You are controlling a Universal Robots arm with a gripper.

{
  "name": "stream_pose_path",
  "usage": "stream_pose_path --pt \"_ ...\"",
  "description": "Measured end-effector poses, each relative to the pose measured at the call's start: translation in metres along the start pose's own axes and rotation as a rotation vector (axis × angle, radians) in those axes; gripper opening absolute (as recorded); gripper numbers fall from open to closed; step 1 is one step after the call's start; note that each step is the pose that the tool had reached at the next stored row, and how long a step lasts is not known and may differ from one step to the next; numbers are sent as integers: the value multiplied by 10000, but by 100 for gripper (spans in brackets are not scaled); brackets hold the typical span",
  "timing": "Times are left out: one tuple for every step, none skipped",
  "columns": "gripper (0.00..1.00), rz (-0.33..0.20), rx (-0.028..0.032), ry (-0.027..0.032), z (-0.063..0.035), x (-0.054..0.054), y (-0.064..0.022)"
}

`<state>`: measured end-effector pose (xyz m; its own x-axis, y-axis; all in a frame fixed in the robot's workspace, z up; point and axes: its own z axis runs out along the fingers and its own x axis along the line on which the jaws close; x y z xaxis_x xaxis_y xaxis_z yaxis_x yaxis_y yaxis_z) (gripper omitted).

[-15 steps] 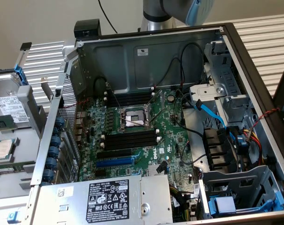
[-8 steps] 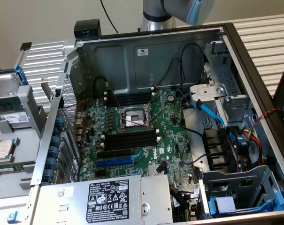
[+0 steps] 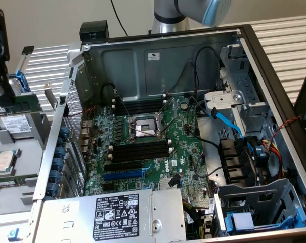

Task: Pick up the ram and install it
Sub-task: 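Pick up the ram and move it above insertion slot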

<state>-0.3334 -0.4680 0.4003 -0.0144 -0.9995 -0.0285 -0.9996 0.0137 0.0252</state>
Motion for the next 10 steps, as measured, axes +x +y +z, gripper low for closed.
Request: stream_pose_path --pt "12 1 -39 1 -1 0 -35" --pt "12 1 -71 1 -2 -1 -72" --pt "12 2 -97 2 -3 -1 -112" --pt "12 3 -113 2 -4 -2 -157" --pt "12 4 -122 2 -5 -3 -202" --pt "12 4 -129 2 -6 -4 -247" --pt "12 4 -135 3 -7 -4 -293" --pt "12 3 -140 2 -9 -5 -339" --pt "12 4 -143 2 -10 -6 -383" --pt "12 4 -145 2 -11 -6 -429"
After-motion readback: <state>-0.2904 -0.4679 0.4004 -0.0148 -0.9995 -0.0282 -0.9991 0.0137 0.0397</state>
